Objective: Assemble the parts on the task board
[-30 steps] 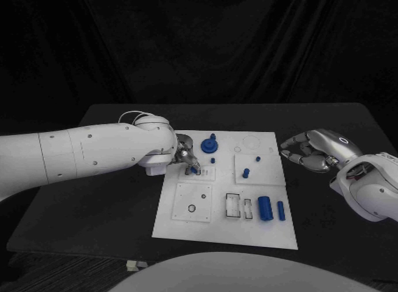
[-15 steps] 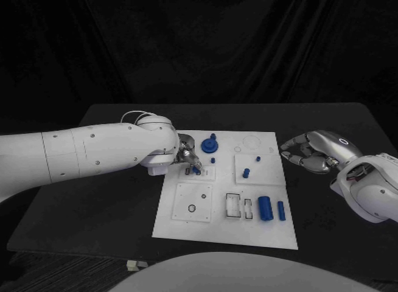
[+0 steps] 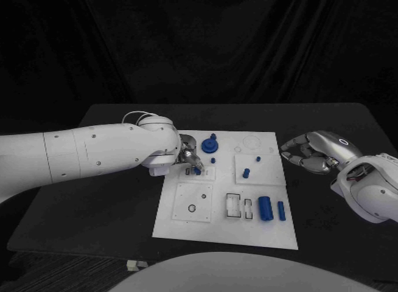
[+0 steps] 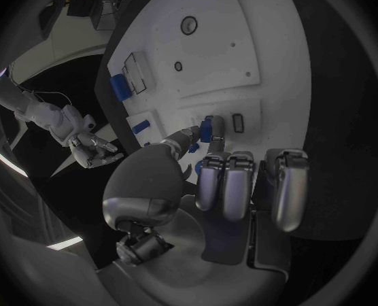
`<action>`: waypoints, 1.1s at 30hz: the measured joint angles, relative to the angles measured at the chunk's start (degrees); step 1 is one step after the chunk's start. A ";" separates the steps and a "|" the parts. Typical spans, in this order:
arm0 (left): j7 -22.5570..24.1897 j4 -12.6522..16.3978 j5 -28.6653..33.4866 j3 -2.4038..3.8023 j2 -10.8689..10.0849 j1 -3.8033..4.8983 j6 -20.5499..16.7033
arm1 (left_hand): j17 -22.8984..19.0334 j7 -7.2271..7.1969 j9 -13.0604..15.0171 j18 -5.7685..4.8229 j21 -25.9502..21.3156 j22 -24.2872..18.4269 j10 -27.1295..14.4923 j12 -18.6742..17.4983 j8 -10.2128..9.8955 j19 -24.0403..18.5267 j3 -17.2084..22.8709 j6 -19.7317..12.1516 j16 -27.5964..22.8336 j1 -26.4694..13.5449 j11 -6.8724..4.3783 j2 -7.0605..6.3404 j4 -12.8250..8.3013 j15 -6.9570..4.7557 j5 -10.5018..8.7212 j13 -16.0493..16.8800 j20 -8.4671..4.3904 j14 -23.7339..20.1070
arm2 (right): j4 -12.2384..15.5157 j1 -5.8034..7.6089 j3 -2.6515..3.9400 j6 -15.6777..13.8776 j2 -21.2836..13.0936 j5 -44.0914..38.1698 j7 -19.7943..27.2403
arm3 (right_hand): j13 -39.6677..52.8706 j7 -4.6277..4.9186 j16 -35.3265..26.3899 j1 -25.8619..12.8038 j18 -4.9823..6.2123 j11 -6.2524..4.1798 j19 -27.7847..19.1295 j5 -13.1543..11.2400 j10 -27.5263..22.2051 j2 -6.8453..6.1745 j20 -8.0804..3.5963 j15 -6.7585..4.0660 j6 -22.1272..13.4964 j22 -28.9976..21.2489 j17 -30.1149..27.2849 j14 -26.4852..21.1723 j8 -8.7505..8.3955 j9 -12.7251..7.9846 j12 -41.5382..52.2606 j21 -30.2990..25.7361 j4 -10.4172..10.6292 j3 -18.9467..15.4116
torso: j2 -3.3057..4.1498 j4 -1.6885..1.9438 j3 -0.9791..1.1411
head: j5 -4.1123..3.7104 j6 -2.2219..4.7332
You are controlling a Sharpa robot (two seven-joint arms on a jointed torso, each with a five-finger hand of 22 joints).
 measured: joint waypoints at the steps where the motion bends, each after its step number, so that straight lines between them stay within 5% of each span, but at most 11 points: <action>1: -0.01 0.00 0.00 0.00 0.04 0.00 0.00 | 0.00 0.00 0.00 0.00 0.00 0.00 0.00 0.00 0.00 0.00 0.00 0.00 0.00 0.00 0.00 0.00 0.00 0.00 0.00 0.00 0.00 0.00 | -0.01 0.00 0.00 0.03 0.04 0.00 -0.01 | 0.00 0.00 0.00 0.00 0.00 0.00 0.00 0.00 0.00 0.00 0.00 0.00 0.00 0.00 0.00 0.00 0.00 0.00 0.00 0.00 0.00 0.00 | -0.01 0.00 -0.01 | 0.02 0.00; 33: -0.53 -0.28 0.07 0.05 -0.19 -0.12 0.24 | 0.00 0.12 -0.08 0.00 -0.52 0.00 0.00 0.00 -0.44 0.00 0.71 -0.11 0.00 -0.47 0.00 0.00 -0.23 0.00 -0.46 0.00 0.00 0.00 | -0.40 -0.41 0.00 0.67 0.27 0.93 -0.16 | -0.01 0.00 0.00 0.00 0.00 0.00 0.00 0.40 0.00 0.00 0.00 0.00 0.00 -0.02 0.00 0.00 0.00 -0.06 0.00 0.00 -0.16 0.15 | 0.00 -0.05 -0.03 | 0.52 0.00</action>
